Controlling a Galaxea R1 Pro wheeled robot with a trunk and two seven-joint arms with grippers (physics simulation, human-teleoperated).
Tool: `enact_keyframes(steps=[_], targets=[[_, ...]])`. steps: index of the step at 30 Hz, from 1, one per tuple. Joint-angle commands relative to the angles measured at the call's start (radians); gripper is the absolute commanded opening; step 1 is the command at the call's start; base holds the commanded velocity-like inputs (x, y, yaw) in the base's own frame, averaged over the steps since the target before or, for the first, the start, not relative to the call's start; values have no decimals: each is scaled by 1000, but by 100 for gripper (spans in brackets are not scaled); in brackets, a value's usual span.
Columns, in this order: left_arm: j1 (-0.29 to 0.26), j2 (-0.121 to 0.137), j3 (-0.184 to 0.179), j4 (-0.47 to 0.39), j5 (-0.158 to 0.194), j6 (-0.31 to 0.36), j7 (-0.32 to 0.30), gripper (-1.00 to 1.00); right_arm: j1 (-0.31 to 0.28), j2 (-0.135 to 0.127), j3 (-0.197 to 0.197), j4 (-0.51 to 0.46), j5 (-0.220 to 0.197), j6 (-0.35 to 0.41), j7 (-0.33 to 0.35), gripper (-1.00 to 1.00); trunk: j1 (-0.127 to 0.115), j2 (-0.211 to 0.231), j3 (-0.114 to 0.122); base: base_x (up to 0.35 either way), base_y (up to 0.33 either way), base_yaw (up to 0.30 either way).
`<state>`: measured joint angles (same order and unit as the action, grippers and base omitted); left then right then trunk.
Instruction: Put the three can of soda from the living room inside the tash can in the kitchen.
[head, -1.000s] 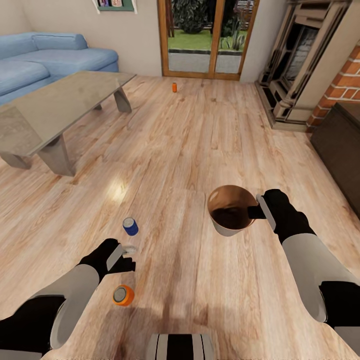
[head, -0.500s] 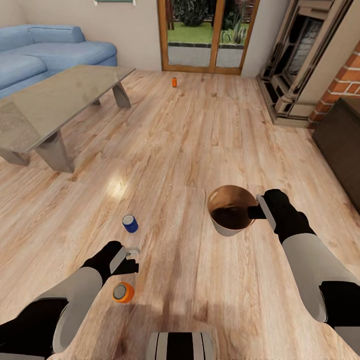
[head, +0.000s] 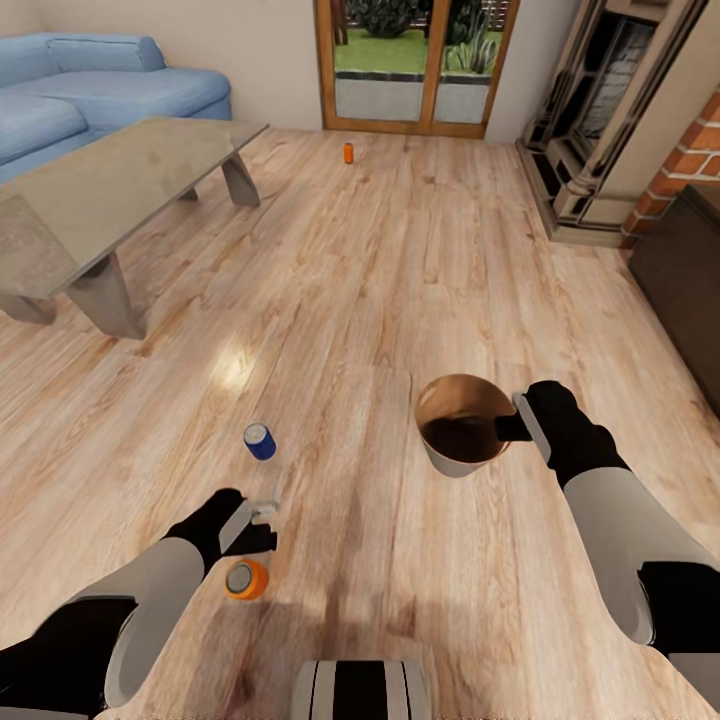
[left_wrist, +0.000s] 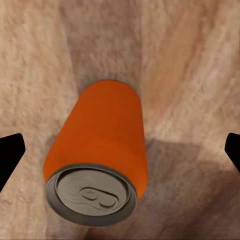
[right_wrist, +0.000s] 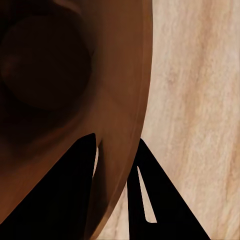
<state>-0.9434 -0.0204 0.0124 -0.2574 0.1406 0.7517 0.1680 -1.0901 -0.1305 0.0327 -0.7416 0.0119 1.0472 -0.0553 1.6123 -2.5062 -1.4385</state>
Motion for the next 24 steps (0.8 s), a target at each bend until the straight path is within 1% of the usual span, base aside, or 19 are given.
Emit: enact_keyframes(steps=[1,7,15,24], targets=[[0,0,0,2,0,-2,0,100,-1,0,0,1,-9,0,3,-100,0,0,-2,0,0,0],[7,2,0,4,1,-23,-1,100,-1,0,0,3,-9,0,3,-100,0,0,-11,0,0,0],[30,7,2,4,6,-29,-1,100,-1,1,1,8,-9,0,3,-100,0,0,-23,0,0,0],[47,10,4,4,9,-29,-1,100,-1,2,1,8,-9,0,3,-100,0,0,-28,0,0,0]])
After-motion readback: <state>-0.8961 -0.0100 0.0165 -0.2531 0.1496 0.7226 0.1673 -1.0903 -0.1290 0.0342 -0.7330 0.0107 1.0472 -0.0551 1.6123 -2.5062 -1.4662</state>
